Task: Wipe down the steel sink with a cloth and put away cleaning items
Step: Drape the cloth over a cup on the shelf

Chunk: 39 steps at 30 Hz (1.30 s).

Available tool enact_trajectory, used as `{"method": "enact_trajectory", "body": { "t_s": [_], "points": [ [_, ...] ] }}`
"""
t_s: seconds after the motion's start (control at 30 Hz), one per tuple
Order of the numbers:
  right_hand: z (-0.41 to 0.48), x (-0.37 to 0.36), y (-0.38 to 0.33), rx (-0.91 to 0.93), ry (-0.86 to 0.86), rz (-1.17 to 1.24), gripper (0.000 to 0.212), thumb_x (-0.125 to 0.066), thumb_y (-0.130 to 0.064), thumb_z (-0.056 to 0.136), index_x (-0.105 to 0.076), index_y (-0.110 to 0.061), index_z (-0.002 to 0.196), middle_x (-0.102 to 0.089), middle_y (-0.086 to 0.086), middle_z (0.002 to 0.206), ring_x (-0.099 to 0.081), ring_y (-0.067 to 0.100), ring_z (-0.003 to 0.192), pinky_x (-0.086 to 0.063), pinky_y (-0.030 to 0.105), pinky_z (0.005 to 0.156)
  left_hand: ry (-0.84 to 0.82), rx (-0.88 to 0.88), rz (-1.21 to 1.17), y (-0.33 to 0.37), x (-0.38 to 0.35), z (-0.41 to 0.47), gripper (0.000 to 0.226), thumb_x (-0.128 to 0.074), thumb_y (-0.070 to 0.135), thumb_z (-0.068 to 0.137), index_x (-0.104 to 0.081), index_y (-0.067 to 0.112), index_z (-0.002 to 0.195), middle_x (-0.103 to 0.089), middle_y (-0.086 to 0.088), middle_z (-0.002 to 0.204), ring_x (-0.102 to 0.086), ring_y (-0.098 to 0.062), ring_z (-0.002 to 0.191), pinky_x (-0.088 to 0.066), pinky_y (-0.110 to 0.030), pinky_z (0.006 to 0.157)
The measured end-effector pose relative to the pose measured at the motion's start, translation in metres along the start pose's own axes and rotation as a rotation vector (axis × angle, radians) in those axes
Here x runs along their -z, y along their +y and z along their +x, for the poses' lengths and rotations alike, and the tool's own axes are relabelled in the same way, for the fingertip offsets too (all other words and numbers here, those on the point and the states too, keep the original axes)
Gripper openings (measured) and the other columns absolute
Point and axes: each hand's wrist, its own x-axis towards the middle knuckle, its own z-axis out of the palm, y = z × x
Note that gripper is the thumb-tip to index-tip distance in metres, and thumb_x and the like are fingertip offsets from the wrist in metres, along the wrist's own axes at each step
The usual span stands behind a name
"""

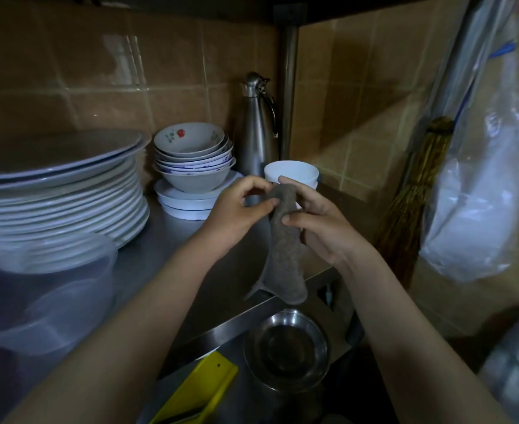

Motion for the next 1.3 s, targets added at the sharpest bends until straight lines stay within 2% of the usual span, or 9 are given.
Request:
{"method": "enact_trajectory", "body": {
  "t_s": [0.1,0.3,0.5,0.6,0.77,0.83,0.97,1.13,1.3],
  "points": [
    [0.001,0.001,-0.001,-0.02,0.009,-0.083,0.056,-0.058,0.016,0.076,-0.061,-0.026,0.112,-0.069,-0.008,0.096,-0.067,0.006,0.087,-0.055,0.025,0.072,-0.003,-0.001,-0.029,-0.004,0.003,-0.003,0.022,-0.061,0.003,0.082,-0.055,0.024,0.079,-0.059,0.008,0.085,-0.056,0.002,0.085,-0.043,-0.015,0.082],
    [0.004,0.002,-0.007,-0.019,0.064,-0.202,0.048,-0.068,0.01,0.072,-0.061,-0.019,0.11,-0.058,0.004,0.11,-0.068,0.011,0.087,-0.056,0.026,0.071,-0.022,0.073,-0.209,-0.01,0.006,-0.002,0.023,-0.056,-0.002,0.085,-0.049,0.019,0.08,-0.059,0.007,0.074,-0.056,0.005,0.071,-0.047,-0.013,0.068],
    [0.005,0.002,-0.012,0.091,0.146,-0.425,0.041,-0.078,0.004,0.065,-0.06,-0.015,0.097,-0.061,-0.003,0.097,-0.067,0.004,0.086,-0.055,0.019,0.069,-0.158,0.19,-0.339,-0.013,0.011,0.001,0.033,-0.055,0.007,0.088,-0.062,0.036,0.103,-0.068,0.015,0.087,-0.063,-0.002,0.09,-0.052,-0.022,0.073],
    [0.004,0.0,-0.014,0.113,0.213,-0.499,0.047,-0.08,0.002,0.062,-0.055,-0.016,0.098,-0.059,-0.005,0.095,-0.065,-0.004,0.081,-0.053,0.013,0.063,-0.221,0.298,-0.446,-0.015,0.01,0.002,0.025,-0.06,0.016,0.083,-0.064,0.031,0.103,-0.07,0.011,0.093,-0.064,-0.006,0.094,-0.053,-0.024,0.077],
    [0.002,0.0,-0.016,0.122,0.282,-0.632,0.061,-0.086,-0.007,0.057,-0.046,-0.027,0.1,-0.055,0.01,0.112,-0.06,0.022,0.102,-0.054,0.041,0.087,-0.331,0.359,-0.482,-0.012,0.008,0.002,0.016,-0.059,0.017,0.079,-0.07,0.023,0.089,-0.072,0.008,0.089,-0.066,-0.007,0.091,-0.054,-0.023,0.076],
    [0.001,-0.001,-0.017,0.127,0.283,-0.677,0.06,-0.087,-0.01,0.056,-0.046,-0.029,0.095,-0.056,0.015,0.113,-0.058,0.029,0.105,-0.049,0.05,0.09,-0.308,0.345,-0.44,-0.012,0.008,0.003,0.022,-0.055,0.011,0.085,-0.07,0.026,0.085,-0.071,0.011,0.087,-0.065,-0.007,0.091,-0.052,-0.03,0.085],
    [0.0,0.0,-0.019,0.144,0.277,-0.771,0.048,-0.087,-0.013,0.057,-0.052,-0.027,0.086,-0.061,0.013,0.107,-0.059,0.026,0.103,-0.049,0.05,0.09,-0.267,0.332,-0.389,-0.011,0.004,0.003,0.019,-0.054,0.009,0.088,-0.065,0.025,0.089,-0.069,0.009,0.087,-0.061,-0.013,0.094,-0.045,-0.038,0.092],
    [0.0,0.006,-0.018,0.162,0.325,-0.811,0.044,-0.086,-0.015,0.058,-0.06,0.004,0.089,-0.062,0.026,0.101,-0.06,0.038,0.096,-0.048,0.057,0.084,-0.177,0.287,-0.35,-0.011,0.0,0.006,0.016,-0.058,0.01,0.087,-0.059,0.026,0.082,-0.068,0.015,0.076,-0.063,-0.001,0.081,-0.05,-0.02,0.07],
    [0.0,0.007,-0.024,0.194,0.327,-0.785,0.036,-0.084,-0.011,0.061,-0.061,0.005,0.085,-0.062,0.024,0.095,-0.061,0.037,0.094,-0.051,0.048,0.081,-0.092,0.321,-0.472,-0.01,-0.001,0.008,0.02,-0.059,0.006,0.084,-0.057,0.017,0.101,-0.063,-0.003,0.101,-0.059,-0.018,0.101,-0.048,-0.032,0.086]
  ]
}}
